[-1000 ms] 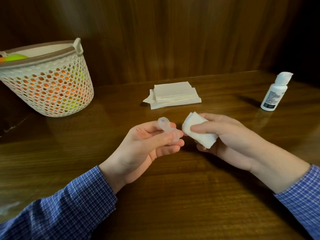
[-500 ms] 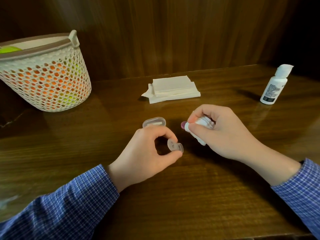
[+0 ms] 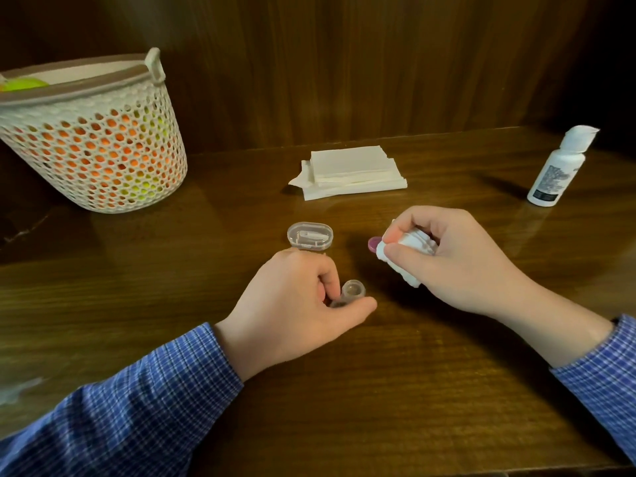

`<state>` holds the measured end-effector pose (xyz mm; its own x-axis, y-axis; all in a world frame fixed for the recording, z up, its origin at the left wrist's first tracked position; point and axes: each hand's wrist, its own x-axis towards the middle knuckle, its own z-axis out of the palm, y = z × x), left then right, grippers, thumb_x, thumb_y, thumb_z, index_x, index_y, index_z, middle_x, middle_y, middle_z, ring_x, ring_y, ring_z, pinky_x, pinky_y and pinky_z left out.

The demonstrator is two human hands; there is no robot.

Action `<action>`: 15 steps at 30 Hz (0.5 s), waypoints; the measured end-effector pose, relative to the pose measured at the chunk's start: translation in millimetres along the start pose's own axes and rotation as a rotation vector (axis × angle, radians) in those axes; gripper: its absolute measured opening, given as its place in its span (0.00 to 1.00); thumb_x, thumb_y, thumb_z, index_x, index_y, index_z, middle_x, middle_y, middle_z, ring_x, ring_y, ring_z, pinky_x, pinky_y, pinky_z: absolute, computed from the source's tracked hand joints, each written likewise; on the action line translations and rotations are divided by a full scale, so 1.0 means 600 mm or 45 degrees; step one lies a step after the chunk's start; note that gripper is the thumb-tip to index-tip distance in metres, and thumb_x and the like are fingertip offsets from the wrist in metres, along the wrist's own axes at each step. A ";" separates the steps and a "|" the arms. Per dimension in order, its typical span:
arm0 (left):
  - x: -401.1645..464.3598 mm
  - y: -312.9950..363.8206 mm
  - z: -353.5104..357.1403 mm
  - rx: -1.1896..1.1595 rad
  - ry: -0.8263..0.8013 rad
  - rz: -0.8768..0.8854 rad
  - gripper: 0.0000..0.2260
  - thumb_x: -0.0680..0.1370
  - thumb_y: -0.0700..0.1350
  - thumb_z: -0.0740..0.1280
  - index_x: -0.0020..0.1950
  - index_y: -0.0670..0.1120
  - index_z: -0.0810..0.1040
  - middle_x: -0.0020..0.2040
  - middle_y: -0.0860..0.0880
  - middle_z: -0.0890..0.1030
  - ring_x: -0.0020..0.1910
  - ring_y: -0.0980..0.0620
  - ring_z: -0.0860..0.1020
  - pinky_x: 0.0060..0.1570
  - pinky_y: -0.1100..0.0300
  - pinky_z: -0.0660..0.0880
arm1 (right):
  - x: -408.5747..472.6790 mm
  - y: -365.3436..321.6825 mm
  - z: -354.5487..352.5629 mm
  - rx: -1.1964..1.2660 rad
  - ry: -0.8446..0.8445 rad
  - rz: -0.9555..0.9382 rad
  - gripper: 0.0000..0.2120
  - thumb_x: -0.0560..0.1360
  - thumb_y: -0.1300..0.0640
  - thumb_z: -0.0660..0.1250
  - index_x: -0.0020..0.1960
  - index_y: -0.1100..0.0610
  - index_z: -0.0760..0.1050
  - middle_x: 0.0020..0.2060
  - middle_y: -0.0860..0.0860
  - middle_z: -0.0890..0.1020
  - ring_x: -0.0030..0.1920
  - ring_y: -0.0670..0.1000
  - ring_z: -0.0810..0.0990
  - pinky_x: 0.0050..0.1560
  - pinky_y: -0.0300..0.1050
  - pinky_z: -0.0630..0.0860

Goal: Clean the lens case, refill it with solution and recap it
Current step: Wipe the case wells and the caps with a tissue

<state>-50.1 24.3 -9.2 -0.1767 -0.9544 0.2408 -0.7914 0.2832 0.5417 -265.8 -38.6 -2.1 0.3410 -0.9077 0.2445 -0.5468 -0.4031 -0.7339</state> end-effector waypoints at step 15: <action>0.024 -0.026 -0.025 0.075 -0.453 0.107 0.22 0.79 0.55 0.69 0.73 0.63 0.72 0.60 0.62 0.71 0.64 0.62 0.66 0.62 0.64 0.68 | 0.003 -0.006 -0.007 0.030 0.007 0.067 0.23 0.76 0.51 0.74 0.63 0.37 0.67 0.58 0.39 0.76 0.55 0.39 0.77 0.47 0.33 0.74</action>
<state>-31.4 7.4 -2.0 -0.4272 -0.9040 -0.0184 -0.7958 0.3662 0.4823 -266.2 -39.4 3.6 0.3079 -0.9284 0.2082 -0.5457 -0.3516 -0.7606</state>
